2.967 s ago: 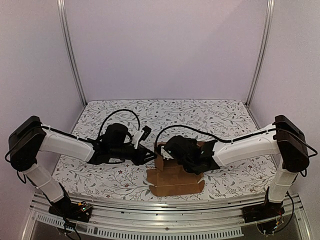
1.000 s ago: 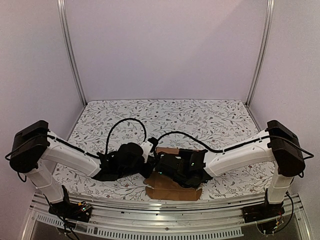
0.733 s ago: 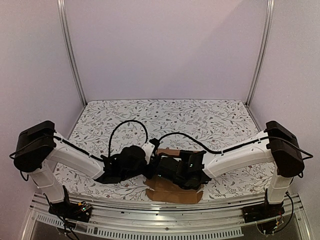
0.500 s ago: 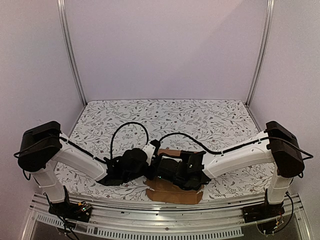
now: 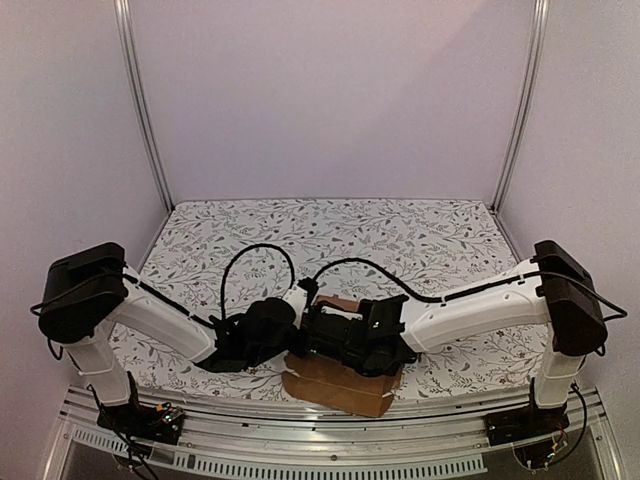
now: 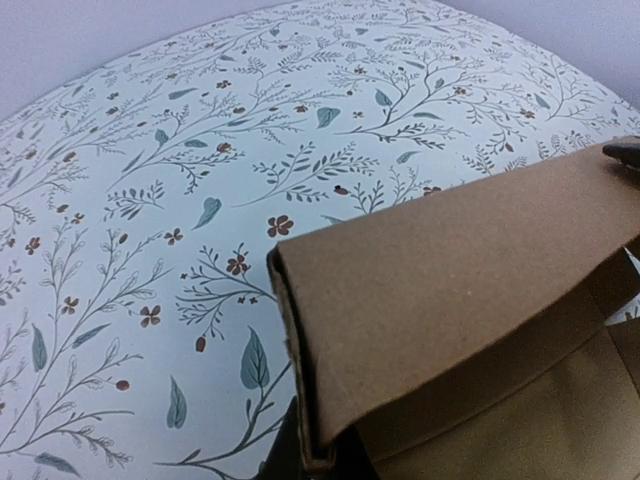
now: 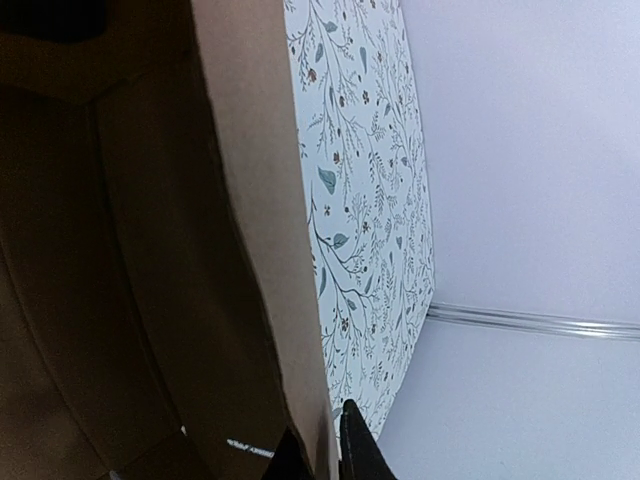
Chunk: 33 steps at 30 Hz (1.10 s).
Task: Fold the paper box
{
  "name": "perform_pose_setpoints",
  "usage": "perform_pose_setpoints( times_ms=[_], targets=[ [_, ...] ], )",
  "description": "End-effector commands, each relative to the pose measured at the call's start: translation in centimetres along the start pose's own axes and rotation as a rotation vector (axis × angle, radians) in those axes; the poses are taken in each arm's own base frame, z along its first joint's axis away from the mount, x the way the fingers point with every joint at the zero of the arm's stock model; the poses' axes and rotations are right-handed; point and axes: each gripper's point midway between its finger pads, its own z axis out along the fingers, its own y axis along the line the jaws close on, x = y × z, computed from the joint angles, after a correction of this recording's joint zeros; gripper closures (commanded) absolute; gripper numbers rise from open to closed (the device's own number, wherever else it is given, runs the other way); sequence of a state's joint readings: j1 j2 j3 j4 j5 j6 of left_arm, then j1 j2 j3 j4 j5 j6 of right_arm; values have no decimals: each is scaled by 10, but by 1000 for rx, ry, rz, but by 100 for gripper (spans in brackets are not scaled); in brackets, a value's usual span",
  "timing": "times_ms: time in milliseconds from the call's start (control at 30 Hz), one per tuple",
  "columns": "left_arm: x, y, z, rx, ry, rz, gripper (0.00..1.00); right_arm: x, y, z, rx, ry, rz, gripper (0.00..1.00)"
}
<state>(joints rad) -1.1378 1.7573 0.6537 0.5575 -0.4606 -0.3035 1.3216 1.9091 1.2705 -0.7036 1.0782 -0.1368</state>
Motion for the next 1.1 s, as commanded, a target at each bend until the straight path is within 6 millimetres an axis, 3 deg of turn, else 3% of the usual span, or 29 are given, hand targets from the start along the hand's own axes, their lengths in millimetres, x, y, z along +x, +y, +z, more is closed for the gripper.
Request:
perform_pose_setpoints(
  times_ms=[0, 100, 167, 400, 567, 733, 933, 967, 1067],
  targets=[
    [-1, -14, 1, 42, -3, 26, 100, -20, -2, -11, -63, -42, 121, 85],
    [-3, -14, 1, 43, -7, 30, 100, -25, -6, -16, -89, -59, 168, 61],
    [-6, -14, 0, 43, -14, 34, 100, -27, -7, -19, -115, -70, 197, 52],
    [-10, -16, 3, 51, -11, 79, 100, -29, -14, -40, -271, -171, 376, 35],
    [-16, -16, 6, 95, -27, 93, 100, -18, -37, -60, -405, -292, 542, 30],
    [-22, -24, 10, 222, -36, 100, 100, -1, -63, -60, -493, -357, 688, 27],
    [-22, -53, 15, 422, -29, 162, 100, 14, -85, -37, -642, -370, 931, 29],
    [-20, -57, 17, 441, -13, 166, 100, 12, -86, -36, -662, -384, 950, 33],
    [-20, -67, 20, 489, -12, 177, 100, 4, -86, -32, -722, -411, 992, 60]
  ],
)
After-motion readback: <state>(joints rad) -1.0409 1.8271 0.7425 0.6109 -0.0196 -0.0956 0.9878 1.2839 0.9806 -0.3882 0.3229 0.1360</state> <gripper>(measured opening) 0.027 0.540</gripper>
